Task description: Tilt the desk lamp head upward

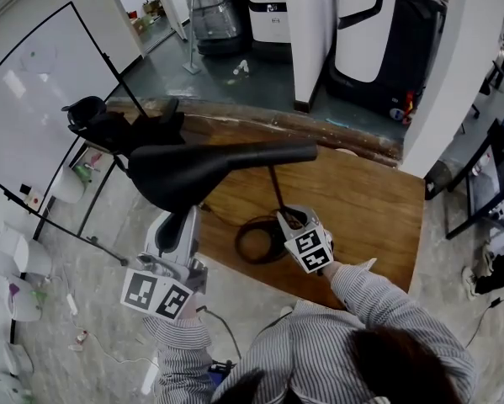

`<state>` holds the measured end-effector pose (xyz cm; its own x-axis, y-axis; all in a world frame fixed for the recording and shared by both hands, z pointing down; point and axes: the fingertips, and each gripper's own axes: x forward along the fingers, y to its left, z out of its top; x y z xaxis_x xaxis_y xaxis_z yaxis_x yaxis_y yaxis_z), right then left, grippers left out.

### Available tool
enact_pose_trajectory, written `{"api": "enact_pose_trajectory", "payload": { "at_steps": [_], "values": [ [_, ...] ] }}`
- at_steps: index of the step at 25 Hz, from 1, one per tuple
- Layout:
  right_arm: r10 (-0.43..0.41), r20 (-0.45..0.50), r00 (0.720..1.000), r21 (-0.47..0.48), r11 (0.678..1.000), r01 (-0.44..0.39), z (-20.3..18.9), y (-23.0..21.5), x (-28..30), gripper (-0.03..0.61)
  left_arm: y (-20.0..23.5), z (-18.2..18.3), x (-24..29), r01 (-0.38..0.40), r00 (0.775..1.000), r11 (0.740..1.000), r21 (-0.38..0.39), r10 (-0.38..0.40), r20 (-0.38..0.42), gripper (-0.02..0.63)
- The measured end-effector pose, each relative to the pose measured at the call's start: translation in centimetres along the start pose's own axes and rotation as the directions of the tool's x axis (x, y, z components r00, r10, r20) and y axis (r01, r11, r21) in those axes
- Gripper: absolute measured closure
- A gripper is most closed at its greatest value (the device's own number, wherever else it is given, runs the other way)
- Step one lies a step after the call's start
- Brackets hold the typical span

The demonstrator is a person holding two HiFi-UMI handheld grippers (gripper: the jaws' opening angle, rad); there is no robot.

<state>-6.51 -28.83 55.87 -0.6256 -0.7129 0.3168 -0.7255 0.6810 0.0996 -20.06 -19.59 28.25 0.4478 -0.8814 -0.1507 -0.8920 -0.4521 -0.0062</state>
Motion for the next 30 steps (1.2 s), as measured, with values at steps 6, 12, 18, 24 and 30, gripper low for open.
{"api": "enact_pose_trajectory", "payload": {
  "at_steps": [6, 12, 18, 24, 30],
  "values": [
    [-0.015, 0.01, 1.0, 0.007, 1.0, 0.015, 0.1, 0.0, 0.1, 0.531, 0.1, 1.9, 0.6, 0.012, 1.0, 0.999, 0.05, -0.012, 0.007, 0.577],
    [-0.027, 0.015, 1.0, 0.011, 1.0, 0.027, 0.1, 0.0, 0.1, 0.531, 0.0, 3.4, 1.1, 0.029, 0.999, 0.996, 0.087, -0.03, 0.013, 0.575],
    [-0.037, 0.022, 0.999, 0.017, 0.999, 0.036, -0.1, -0.2, -0.1, 0.531, -0.5, 4.3, 1.8, 0.052, 0.998, 0.993, 0.11, -0.054, 0.013, 0.575],
    [-0.056, 0.028, 0.998, 0.019, 0.998, 0.056, -0.1, -0.1, 0.0, 0.531, -0.4, 4.8, 2.0, 0.061, 0.998, 0.989, 0.132, -0.062, 0.004, 0.574],
    [-0.063, 0.038, 0.997, 0.022, 0.998, 0.063, -0.2, -0.1, -0.3, 0.531, -0.6, 5.2, 2.0, 0.066, 0.998, 0.987, 0.144, -0.067, 0.003, 0.571]
  ]
}}
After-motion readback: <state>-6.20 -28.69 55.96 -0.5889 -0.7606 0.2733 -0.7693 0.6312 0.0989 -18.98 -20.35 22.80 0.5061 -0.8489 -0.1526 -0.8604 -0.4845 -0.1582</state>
